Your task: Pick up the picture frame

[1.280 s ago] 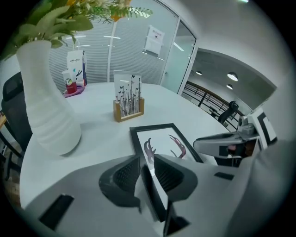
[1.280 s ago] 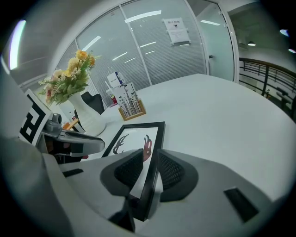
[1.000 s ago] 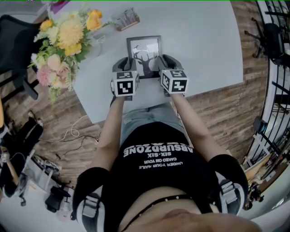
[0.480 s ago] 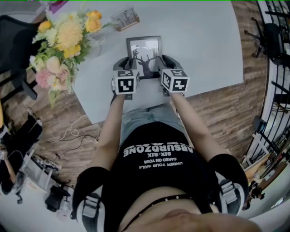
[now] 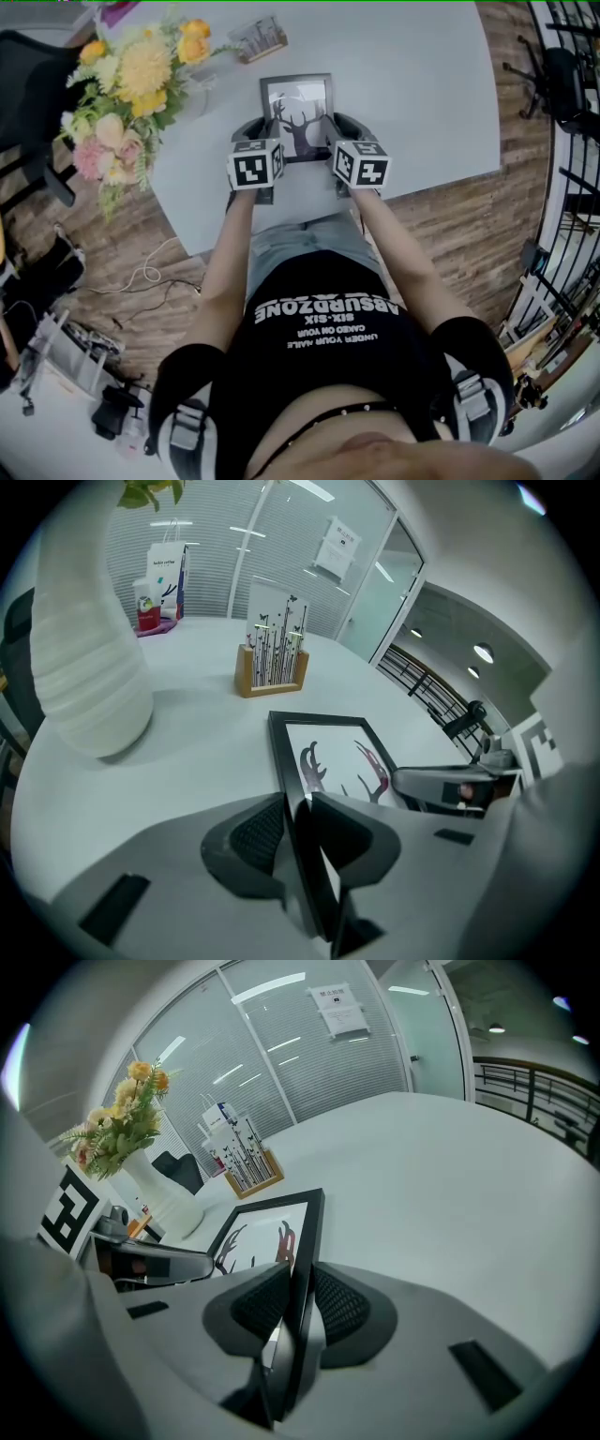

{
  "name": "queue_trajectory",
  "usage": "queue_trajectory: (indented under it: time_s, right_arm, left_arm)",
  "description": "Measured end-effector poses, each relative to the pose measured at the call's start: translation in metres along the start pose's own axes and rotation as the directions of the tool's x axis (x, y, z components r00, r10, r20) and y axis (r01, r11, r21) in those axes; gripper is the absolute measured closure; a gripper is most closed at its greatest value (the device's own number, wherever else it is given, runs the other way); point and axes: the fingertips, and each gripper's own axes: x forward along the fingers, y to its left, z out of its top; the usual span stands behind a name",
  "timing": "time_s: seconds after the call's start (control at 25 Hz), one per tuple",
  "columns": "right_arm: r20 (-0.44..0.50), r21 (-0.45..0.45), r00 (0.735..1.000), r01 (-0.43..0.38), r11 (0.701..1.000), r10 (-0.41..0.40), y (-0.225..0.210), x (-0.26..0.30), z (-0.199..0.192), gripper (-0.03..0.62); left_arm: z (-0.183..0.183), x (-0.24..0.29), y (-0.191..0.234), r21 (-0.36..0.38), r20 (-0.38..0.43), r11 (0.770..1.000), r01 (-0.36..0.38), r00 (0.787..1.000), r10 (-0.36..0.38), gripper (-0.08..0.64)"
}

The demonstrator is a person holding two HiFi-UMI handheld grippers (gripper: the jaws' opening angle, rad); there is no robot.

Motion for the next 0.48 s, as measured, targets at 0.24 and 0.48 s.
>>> queue_trajectory:
  time_s: [0.24,0.48]
  right_arm:
    - [-0.007,0.030,1.000,0.003,1.000,-0.003,-0.0013,0.0004,-0.0002,0.500]
    - [-0.034,0.024,0.999,0.022,0.999,-0.021,-0.0005,-0.0014,-0.0004,0.505]
  left_arm:
    - [-0.0008,0.0007,0.0011,-0.018,-0.007,1.000,0.002,1.000,-0.002,0.476]
    - [-0.0028,-0.0007,0.0016,-0.020,-0.048,1.000,-0.023,0.999,0.022,0.476]
